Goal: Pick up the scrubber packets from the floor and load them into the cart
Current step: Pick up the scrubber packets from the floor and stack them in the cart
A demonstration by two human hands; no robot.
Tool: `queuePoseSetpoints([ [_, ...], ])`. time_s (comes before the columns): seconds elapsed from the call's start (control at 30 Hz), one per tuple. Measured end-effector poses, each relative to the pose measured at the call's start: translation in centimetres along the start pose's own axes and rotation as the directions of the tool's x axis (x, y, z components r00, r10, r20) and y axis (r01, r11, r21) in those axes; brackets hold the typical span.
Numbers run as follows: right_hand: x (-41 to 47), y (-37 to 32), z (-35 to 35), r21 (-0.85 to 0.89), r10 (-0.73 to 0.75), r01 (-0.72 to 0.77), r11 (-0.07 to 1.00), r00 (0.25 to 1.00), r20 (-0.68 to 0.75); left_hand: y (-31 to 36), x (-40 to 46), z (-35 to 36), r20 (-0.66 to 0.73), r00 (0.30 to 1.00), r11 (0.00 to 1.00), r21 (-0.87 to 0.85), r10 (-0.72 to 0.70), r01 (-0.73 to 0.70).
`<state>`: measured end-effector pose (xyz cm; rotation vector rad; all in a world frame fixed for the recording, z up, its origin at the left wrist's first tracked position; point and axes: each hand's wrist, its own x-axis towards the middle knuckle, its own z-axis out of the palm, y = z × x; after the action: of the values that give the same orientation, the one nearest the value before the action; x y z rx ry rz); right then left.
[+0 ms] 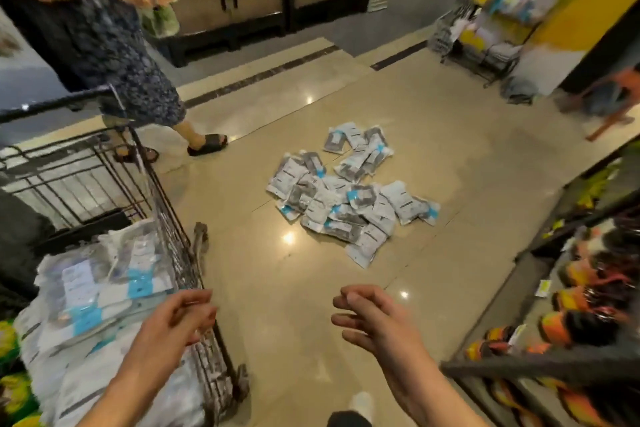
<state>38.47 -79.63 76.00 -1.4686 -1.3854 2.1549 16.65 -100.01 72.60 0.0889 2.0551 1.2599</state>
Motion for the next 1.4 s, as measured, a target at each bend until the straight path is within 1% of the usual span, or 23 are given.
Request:
queuePoseSetpoints([
  [0.1, 0.7, -1.4, -6.4, 0.026, -0.018, 0.02, 0.999, 0.998, -0.059, 2.6, 1.0, 6.4, 0.06, 0.998, 0.999, 0.039, 0.035, -0.038],
  [0.23, 1.7, -2.3, -14.5, 0.053, -0.007, 0.014, 0.998, 0.991, -0.135, 4.3, 1.3, 15.1, 0.139, 0.99, 0.997, 0.071, 0.033, -0.043],
  [0.4, 2.7, -2.9, -21.0, 0.109, 0.018, 0.006, 0.994, 0.974, -0.225, 5.8, 0.8, 22.5, 0.16, 0.987, 0.996, 0.078, 0.022, -0.035],
  [0.5, 4.3, -3.8, -22.9, 0.12, 0.04, -0.009, 0.993, 0.967, -0.254, 7.4, 1.1, 25.1, 0.181, 0.983, 0.996, 0.091, 0.008, -0.025],
  [0.63, 7.9, -5.6, -23.7, 0.107, 0.07, -0.042, 0.993, 0.958, -0.277, 9.4, 4.2, 27.0, 0.169, 0.985, 0.993, 0.115, -0.022, 0.002],
  [0.77, 12.7, -8.4, -24.3, 0.095, 0.094, -0.069, 0.993, 0.952, -0.29, 11.8, 8.9, 29.4, 0.156, 0.987, 0.992, 0.122, -0.045, 0.026],
  [0.97, 20.4, -14.0, -25.8, 0.101, 0.162, -0.136, 0.985, 0.933, -0.32, 17.6, 17.3, 34.1, 0.196, 0.976, 0.988, 0.135, -0.098, 0.072],
  [1.07, 23.7, -17.2, -26.8, 0.093, 0.157, -0.133, 0.987, 0.928, -0.337, 21.7, 21.4, 36.9, 0.256, 0.962, 0.985, 0.166, -0.096, 0.054],
  [1.23, 28.5, -22.2, -29.8, 0.102, 0.166, -0.137, 0.985, 0.916, -0.366, 27.9, 27.3, 41.8, 0.307, 0.95, 0.979, 0.203, -0.051, -0.013],
  [1.4, 33.9, -26.4, -35.3, 0.107, 0.182, -0.152, 0.983, 0.905, -0.385, 32.0, 31.0, 47.8, 0.306, 0.951, 0.97, 0.243, -0.048, -0.029],
])
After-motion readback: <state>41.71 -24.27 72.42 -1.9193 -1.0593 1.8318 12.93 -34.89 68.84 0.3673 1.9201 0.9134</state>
